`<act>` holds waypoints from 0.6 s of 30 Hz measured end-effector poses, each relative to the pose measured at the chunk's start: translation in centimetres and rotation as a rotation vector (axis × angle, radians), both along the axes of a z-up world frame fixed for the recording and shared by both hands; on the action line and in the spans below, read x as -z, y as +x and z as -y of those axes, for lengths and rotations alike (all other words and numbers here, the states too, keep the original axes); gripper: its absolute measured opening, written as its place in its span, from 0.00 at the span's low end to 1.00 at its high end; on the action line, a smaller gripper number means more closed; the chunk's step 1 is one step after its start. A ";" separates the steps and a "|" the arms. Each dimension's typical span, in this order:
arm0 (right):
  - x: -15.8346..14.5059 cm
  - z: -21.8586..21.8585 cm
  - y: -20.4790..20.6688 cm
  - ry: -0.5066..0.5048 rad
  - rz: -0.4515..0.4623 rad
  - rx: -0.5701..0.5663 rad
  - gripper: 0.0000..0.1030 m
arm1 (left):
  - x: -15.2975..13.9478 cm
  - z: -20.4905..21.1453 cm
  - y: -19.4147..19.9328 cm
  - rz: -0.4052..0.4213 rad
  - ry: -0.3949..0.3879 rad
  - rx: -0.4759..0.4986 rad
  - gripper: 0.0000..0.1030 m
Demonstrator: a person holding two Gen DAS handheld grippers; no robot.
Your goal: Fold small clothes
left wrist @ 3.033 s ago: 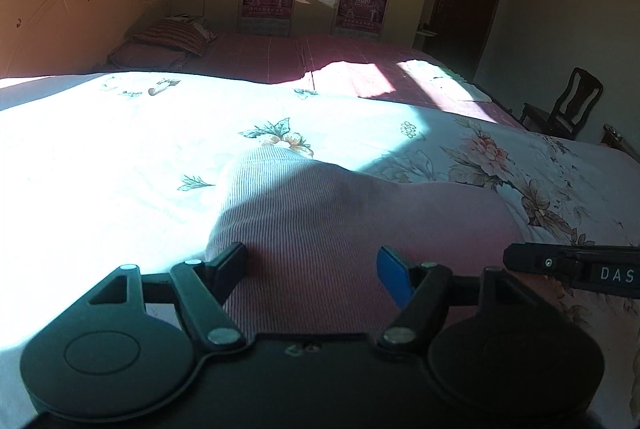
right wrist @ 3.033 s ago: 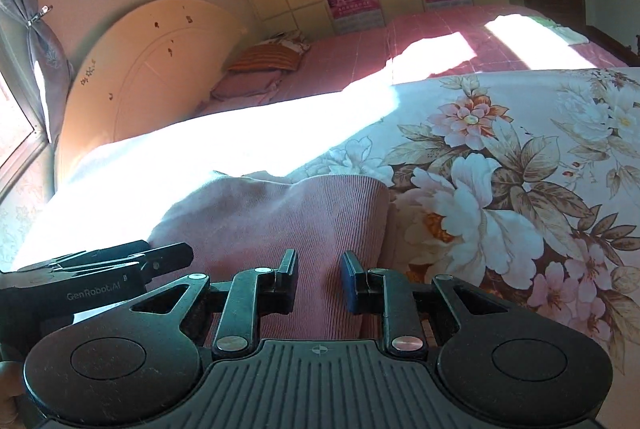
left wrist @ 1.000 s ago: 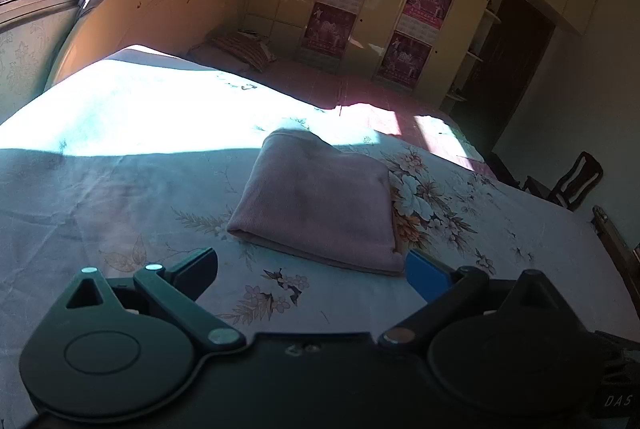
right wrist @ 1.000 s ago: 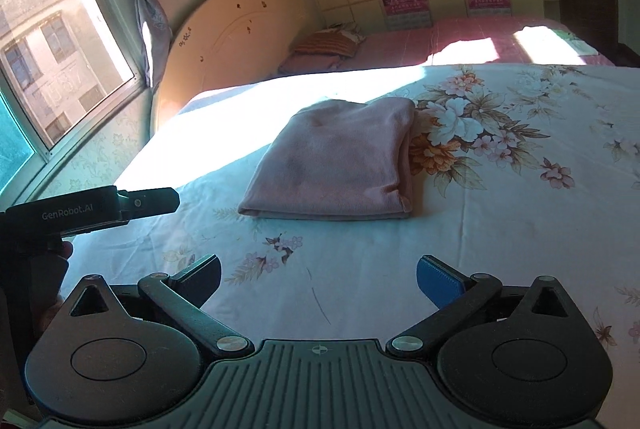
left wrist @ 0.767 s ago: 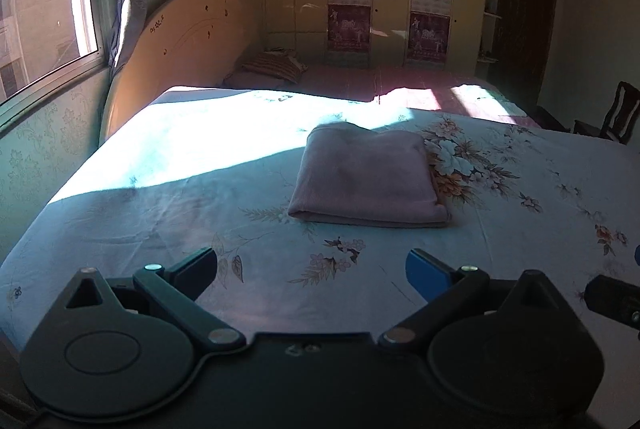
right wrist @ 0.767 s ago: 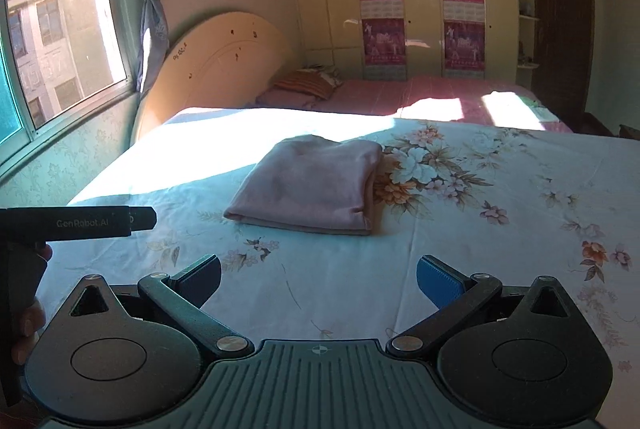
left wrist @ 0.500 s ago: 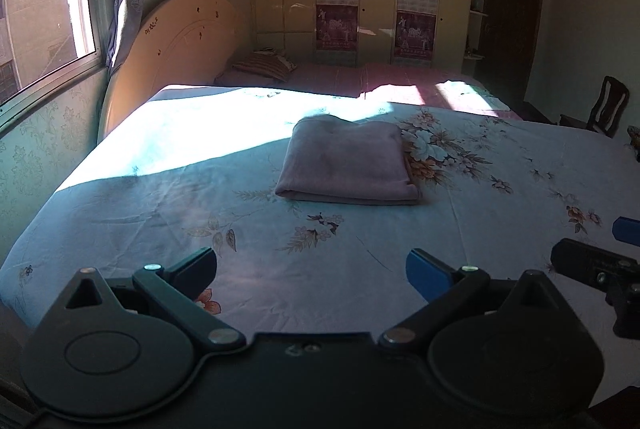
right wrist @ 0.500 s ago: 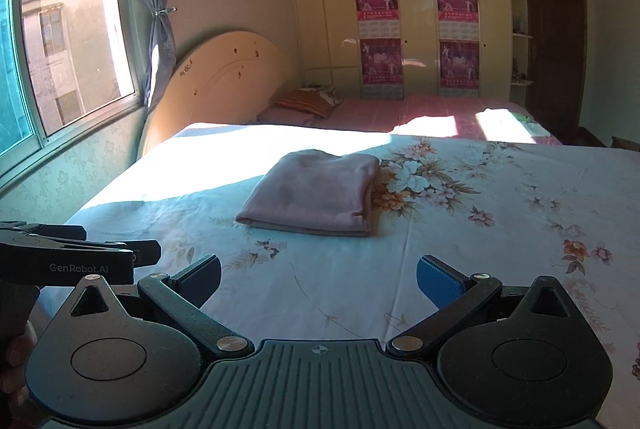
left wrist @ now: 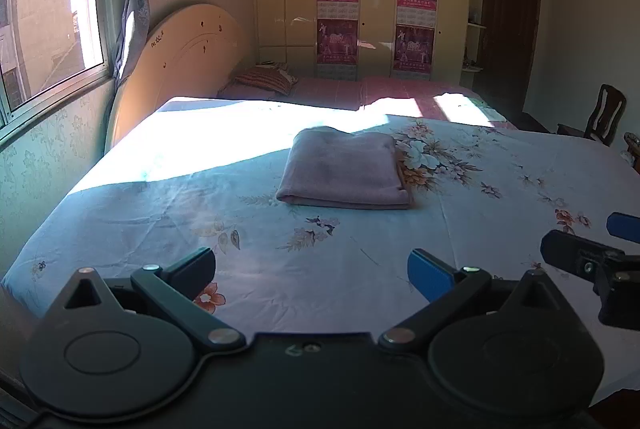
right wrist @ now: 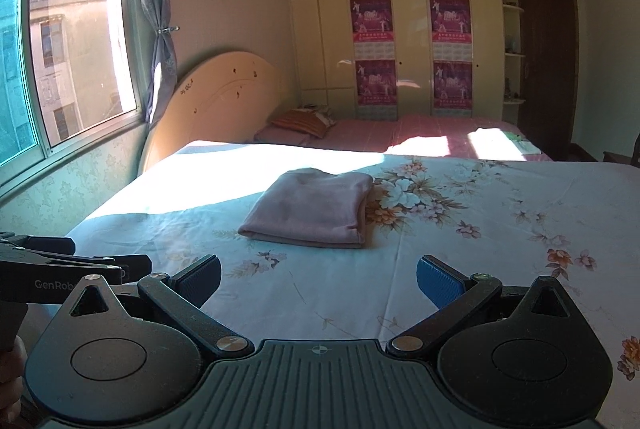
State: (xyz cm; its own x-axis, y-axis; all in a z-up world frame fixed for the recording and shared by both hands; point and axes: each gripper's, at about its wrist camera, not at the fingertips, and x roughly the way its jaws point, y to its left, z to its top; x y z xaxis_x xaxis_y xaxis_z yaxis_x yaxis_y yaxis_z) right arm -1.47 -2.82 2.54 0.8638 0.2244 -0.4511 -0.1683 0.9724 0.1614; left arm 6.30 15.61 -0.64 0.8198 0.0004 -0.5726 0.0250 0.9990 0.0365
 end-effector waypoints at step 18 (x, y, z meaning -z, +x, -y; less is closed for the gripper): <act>0.2 0.5 -0.1 -0.003 0.006 0.004 1.00 | -0.2 0.7 0.0 0.008 0.009 0.018 0.99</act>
State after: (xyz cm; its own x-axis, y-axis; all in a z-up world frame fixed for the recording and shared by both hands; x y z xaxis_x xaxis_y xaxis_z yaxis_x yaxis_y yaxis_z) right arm -1.60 -3.31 2.31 0.8675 0.2199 -0.4463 -0.1657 0.9735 0.1574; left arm 6.31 14.88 -0.43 0.8242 -0.0087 -0.5662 0.0422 0.9980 0.0461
